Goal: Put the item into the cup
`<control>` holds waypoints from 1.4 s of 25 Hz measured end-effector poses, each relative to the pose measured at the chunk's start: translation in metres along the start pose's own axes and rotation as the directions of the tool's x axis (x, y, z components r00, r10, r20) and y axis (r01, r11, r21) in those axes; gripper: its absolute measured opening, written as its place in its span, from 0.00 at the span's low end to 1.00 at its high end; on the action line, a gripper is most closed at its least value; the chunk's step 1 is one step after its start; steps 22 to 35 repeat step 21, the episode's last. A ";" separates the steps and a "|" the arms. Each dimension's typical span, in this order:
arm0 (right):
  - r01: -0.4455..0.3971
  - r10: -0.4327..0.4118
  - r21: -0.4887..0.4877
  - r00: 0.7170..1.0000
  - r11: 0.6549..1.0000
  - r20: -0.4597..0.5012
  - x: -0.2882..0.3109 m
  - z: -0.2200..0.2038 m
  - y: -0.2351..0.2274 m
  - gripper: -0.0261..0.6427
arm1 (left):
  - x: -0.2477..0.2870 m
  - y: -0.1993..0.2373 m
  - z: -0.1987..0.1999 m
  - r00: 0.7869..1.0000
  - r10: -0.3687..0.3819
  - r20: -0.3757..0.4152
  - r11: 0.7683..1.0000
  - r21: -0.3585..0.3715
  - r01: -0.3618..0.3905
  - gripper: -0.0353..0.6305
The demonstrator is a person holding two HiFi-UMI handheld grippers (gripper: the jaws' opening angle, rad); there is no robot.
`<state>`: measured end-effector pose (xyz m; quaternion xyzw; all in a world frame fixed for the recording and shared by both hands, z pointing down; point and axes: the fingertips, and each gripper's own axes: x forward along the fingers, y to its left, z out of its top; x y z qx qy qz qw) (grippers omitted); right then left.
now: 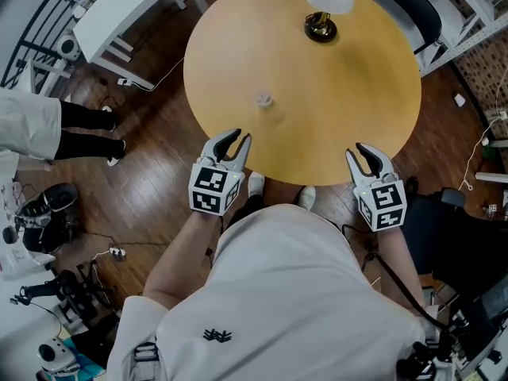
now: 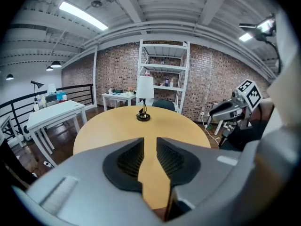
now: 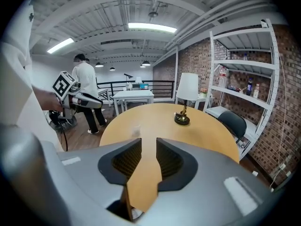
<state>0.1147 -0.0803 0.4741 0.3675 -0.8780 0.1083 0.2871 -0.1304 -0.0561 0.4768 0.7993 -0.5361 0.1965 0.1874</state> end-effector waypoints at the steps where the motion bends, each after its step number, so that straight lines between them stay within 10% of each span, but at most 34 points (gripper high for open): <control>1: -0.004 0.004 -0.004 1.000 1.000 -0.002 0.001 -0.001 -0.003 0.19 | 0.002 -0.002 0.001 1.000 0.002 0.001 1.000 0.000 -0.002 0.15; 35: -0.003 0.003 -0.005 1.000 1.000 -0.001 0.001 -0.003 -0.019 0.19 | 0.011 -0.019 -0.003 1.000 0.009 -0.016 1.000 0.012 -0.009 0.15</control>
